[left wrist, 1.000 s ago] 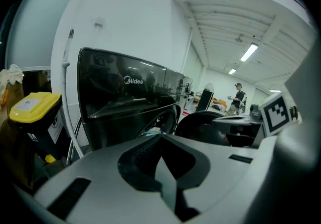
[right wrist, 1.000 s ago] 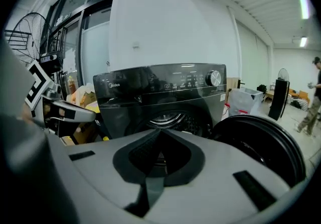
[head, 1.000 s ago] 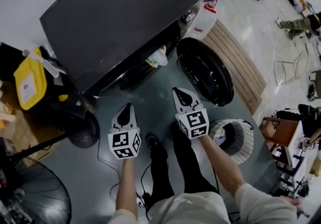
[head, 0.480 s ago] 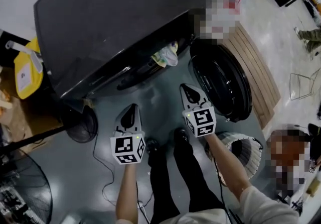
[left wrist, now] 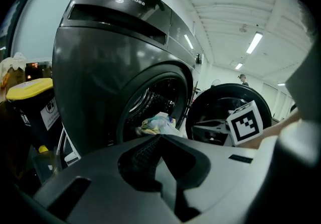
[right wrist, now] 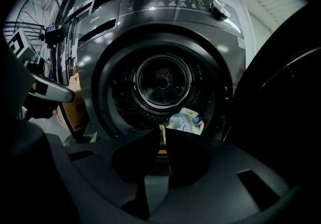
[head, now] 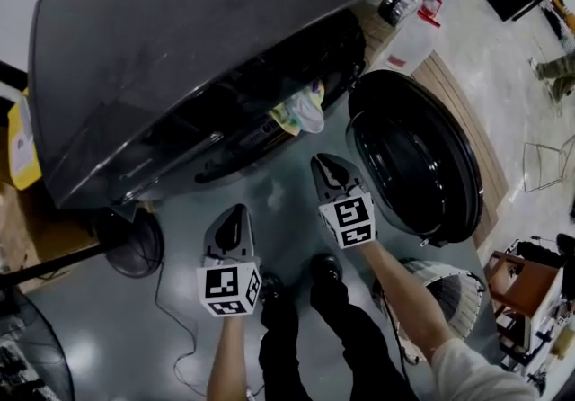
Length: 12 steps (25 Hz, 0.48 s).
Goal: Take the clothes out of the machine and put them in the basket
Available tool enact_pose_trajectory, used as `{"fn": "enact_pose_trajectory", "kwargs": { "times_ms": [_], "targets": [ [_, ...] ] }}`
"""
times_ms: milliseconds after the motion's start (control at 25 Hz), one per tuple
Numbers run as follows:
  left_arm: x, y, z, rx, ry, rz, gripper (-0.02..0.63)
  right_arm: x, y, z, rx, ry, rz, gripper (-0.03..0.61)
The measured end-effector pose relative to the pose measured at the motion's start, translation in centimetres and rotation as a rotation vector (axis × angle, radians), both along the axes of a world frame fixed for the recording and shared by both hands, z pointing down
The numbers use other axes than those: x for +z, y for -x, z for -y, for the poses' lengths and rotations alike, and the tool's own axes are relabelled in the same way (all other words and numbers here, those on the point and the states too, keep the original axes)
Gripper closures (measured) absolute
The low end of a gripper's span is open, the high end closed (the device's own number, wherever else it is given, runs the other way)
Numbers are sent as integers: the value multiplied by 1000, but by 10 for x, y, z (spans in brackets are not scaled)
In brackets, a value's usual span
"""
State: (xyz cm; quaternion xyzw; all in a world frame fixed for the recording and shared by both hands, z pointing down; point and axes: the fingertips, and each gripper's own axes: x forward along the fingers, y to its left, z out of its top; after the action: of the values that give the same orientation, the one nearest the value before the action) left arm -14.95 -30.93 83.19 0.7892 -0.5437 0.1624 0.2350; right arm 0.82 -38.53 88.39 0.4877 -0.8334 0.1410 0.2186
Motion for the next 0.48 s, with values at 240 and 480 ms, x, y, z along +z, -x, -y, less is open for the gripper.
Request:
{"fn": "enact_pose_trajectory", "kwargs": {
  "times_ms": [240,480],
  "targets": [
    [33,15,8,1,-21,1,595,48,19,50,-40,-61,-25,188],
    [72,29,15,-7,-24,10,595,94,21,114,-15,-82,-98,53]
  ]
}}
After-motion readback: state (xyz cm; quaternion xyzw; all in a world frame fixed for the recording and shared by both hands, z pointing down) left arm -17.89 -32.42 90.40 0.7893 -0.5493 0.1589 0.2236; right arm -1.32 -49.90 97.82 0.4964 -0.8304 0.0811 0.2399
